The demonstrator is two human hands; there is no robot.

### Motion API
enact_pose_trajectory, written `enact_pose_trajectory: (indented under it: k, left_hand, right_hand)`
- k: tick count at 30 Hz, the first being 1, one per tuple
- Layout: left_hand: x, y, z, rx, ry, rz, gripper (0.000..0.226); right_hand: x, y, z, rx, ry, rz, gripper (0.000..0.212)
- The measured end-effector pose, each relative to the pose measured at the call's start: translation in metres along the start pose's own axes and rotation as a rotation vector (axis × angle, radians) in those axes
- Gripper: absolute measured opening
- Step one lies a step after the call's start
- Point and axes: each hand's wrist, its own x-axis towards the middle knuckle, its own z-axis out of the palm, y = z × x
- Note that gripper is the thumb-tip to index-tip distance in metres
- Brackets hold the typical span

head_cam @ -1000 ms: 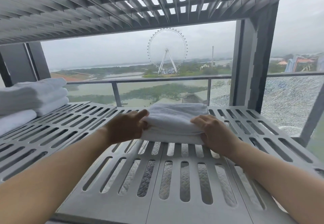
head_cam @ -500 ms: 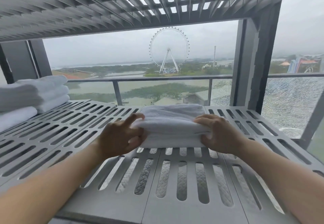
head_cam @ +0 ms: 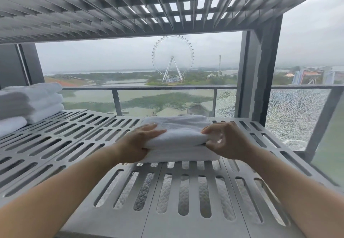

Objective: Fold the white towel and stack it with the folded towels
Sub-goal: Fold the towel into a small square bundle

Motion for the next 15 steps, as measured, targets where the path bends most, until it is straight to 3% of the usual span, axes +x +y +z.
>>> enact_pose_trajectory:
  k: [3,6,8,10,15]
  left_hand:
    - [0.005,0.005,-0.016,-0.076,-0.171,0.0,0.078]
    - [0.016,0.015,-0.036,-0.575,-0.334,-0.136,0.07]
    - [0.028,0.02,-0.039,-0.787,-0.292,-0.198,0.055]
    - [0.042,0.02,-0.035,-0.711,-0.203,-0.216,0.039]
    - [0.072,0.014,-0.014,-0.199,-0.167,-0.22,0.051]
  right_hand:
    - [0.009,0.006,-0.015,0.092,-0.044,0.101,0.034]
    - [0.031,0.008,-0.028,0.21,-0.053,0.144,0.039]
    - [0.048,0.006,-0.027,0.179,-0.104,0.146,0.04]
    - [0.063,0.002,-0.02,0.125,-0.149,0.138,0.04]
    - [0.089,-0.009,0.024,-0.002,-0.307,0.164,0.035]
